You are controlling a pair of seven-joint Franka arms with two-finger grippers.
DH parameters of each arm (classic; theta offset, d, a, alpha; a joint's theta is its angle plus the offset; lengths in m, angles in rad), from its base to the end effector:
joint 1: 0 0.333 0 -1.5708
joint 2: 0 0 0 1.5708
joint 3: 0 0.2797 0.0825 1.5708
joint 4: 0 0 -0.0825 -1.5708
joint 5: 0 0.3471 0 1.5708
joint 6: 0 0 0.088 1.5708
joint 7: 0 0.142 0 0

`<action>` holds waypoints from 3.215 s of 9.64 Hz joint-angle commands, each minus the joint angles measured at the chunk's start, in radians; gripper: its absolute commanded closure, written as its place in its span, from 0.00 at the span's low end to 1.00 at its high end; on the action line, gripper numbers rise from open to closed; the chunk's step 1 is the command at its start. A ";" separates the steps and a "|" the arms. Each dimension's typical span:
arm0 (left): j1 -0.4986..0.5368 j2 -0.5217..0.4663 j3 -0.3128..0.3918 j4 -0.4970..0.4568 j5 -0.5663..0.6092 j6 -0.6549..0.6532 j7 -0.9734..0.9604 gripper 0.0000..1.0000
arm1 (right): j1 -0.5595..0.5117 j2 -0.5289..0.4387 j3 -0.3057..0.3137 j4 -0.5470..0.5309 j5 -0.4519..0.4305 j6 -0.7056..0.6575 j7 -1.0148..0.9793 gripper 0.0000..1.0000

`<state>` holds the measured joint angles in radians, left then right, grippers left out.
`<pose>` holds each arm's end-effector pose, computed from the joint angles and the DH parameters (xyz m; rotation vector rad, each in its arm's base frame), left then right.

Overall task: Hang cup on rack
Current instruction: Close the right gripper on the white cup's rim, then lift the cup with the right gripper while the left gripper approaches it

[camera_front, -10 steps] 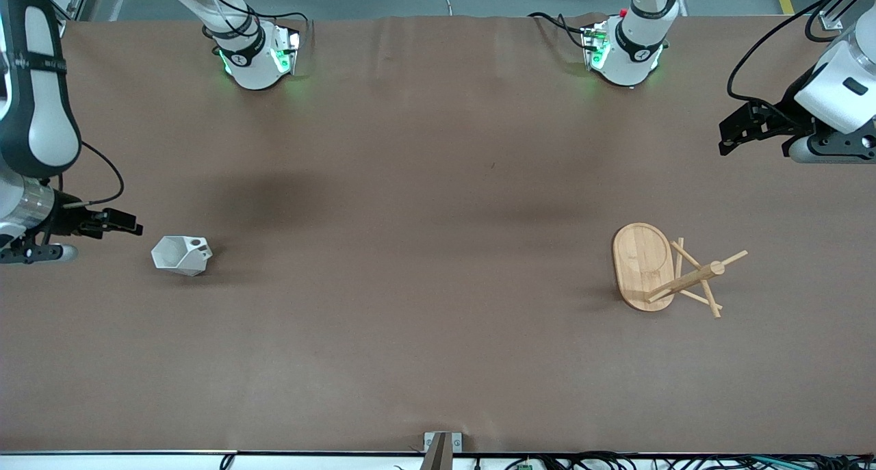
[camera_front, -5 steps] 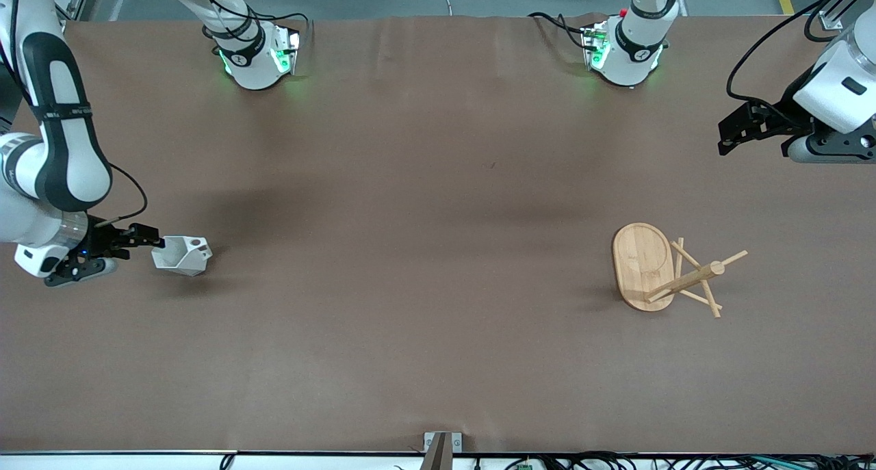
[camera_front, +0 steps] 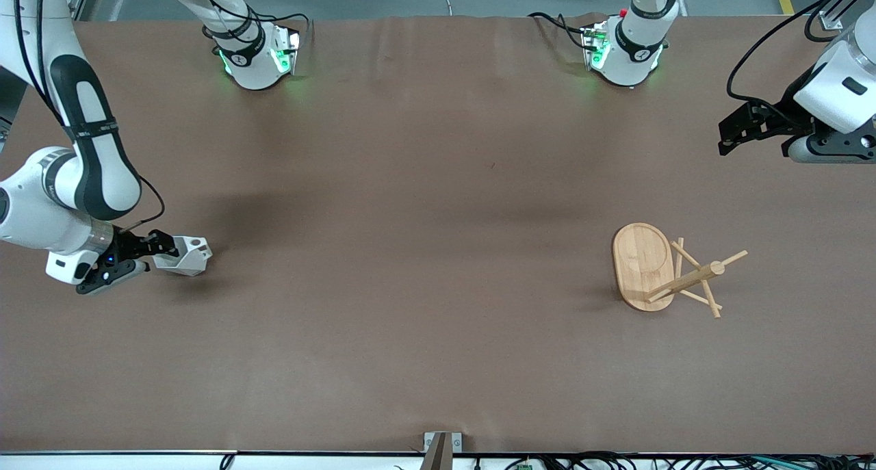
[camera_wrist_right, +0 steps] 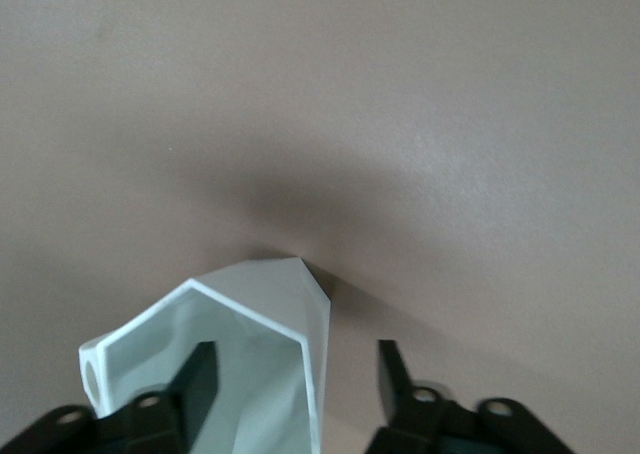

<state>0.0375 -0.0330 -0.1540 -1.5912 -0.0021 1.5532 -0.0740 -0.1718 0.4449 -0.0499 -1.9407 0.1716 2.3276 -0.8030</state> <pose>0.5030 -0.0603 0.5595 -3.1374 0.0666 0.0080 0.5607 -0.1188 0.2077 -2.9460 -0.6961 0.0002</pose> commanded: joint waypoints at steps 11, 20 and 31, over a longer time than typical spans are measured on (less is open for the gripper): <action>-0.042 0.050 -0.050 0.000 -0.033 0.010 0.014 0.00 | 0.050 -0.142 0.007 0.086 0.017 -0.255 0.137 1.00; -0.392 0.102 -0.071 -0.013 -0.188 0.298 0.565 0.00 | 0.204 -0.184 0.277 0.198 0.711 -0.329 0.633 1.00; -0.476 0.215 -0.165 -0.003 -0.266 0.568 0.590 0.00 | 0.230 -0.095 0.370 0.193 1.169 -0.631 0.521 0.99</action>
<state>-0.4141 0.1531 -0.3197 -1.5909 -0.2631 2.1170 0.5394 0.0624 0.3496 0.3001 -1.7423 1.2878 1.6966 -0.2669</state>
